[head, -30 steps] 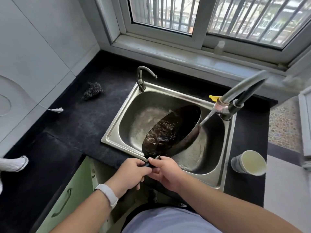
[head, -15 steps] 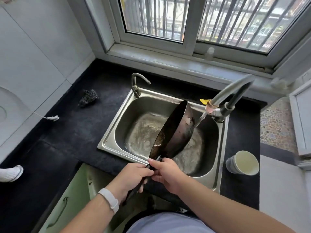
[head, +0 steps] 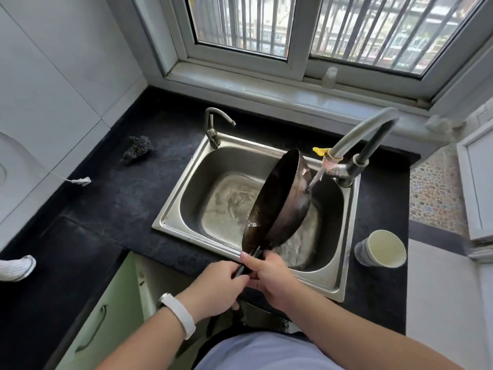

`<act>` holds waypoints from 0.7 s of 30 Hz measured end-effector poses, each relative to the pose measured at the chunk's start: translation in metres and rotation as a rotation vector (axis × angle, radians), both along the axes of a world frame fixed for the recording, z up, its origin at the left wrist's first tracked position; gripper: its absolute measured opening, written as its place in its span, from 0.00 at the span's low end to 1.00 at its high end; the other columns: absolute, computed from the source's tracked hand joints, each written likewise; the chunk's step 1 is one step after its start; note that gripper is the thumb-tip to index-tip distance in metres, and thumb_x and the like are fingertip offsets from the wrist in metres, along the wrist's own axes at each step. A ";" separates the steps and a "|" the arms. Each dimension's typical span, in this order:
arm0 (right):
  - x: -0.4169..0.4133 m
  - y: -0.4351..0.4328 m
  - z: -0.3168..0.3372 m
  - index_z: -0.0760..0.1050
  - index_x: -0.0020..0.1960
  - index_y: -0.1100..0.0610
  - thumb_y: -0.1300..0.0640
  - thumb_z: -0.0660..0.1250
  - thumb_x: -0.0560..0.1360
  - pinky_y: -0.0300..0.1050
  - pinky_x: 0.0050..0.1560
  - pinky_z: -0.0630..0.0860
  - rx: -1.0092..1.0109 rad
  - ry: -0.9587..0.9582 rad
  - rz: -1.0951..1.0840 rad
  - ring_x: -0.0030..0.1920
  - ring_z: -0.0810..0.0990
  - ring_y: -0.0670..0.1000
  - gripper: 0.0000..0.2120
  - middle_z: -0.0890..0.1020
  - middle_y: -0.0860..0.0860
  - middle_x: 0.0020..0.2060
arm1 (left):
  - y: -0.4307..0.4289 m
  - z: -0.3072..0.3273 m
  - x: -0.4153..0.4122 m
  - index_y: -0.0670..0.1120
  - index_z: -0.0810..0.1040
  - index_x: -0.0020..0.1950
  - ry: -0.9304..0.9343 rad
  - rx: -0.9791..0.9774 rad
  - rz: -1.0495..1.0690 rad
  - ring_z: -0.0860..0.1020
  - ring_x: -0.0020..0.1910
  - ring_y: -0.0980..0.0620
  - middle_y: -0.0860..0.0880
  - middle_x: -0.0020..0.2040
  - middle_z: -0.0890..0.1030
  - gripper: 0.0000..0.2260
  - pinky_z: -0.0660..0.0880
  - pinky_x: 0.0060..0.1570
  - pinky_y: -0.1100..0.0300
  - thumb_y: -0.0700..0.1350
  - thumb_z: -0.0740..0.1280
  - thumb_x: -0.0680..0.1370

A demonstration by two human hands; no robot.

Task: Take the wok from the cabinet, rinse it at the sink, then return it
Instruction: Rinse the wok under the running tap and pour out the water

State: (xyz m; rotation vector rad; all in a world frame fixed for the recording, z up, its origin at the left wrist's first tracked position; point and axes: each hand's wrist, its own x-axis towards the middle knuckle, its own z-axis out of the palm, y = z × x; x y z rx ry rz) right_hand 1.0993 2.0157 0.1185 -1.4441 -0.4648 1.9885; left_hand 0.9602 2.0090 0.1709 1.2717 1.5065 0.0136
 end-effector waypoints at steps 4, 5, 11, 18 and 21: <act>-0.010 -0.002 0.000 0.73 0.56 0.63 0.59 0.71 0.75 0.50 0.43 0.83 -0.011 -0.049 -0.008 0.38 0.83 0.53 0.13 0.82 0.59 0.43 | -0.009 0.002 0.006 0.47 0.72 0.52 0.455 0.195 -0.340 0.80 0.53 0.42 0.44 0.54 0.81 0.10 0.74 0.50 0.51 0.52 0.56 0.82; -0.011 -0.001 0.000 0.73 0.56 0.64 0.59 0.72 0.75 0.48 0.41 0.82 -0.015 -0.055 -0.016 0.36 0.83 0.52 0.13 0.81 0.58 0.42 | -0.013 0.002 0.011 0.46 0.71 0.56 0.521 0.233 -0.339 0.79 0.56 0.42 0.44 0.56 0.80 0.10 0.73 0.50 0.52 0.51 0.56 0.83; -0.015 -0.001 0.000 0.73 0.54 0.65 0.60 0.71 0.76 0.50 0.41 0.83 -0.024 -0.045 -0.049 0.35 0.84 0.53 0.11 0.82 0.58 0.40 | -0.023 -0.005 0.016 0.47 0.68 0.57 0.592 0.298 -0.270 0.81 0.55 0.43 0.46 0.56 0.81 0.06 0.70 0.43 0.54 0.45 0.58 0.82; -0.020 0.000 -0.003 0.74 0.54 0.61 0.54 0.74 0.73 0.62 0.55 0.80 -0.014 -0.074 -0.033 0.51 0.84 0.63 0.16 0.84 0.64 0.51 | -0.012 0.002 0.002 0.47 0.69 0.51 0.541 0.264 -0.256 0.79 0.54 0.42 0.44 0.54 0.79 0.03 0.71 0.44 0.52 0.44 0.60 0.80; -0.017 -0.002 -0.005 0.73 0.56 0.63 0.56 0.73 0.74 0.59 0.56 0.81 -0.038 -0.044 -0.066 0.51 0.85 0.60 0.16 0.83 0.65 0.53 | -0.009 0.003 0.002 0.48 0.67 0.48 0.510 0.255 -0.269 0.78 0.52 0.42 0.44 0.52 0.79 0.02 0.70 0.43 0.53 0.44 0.60 0.79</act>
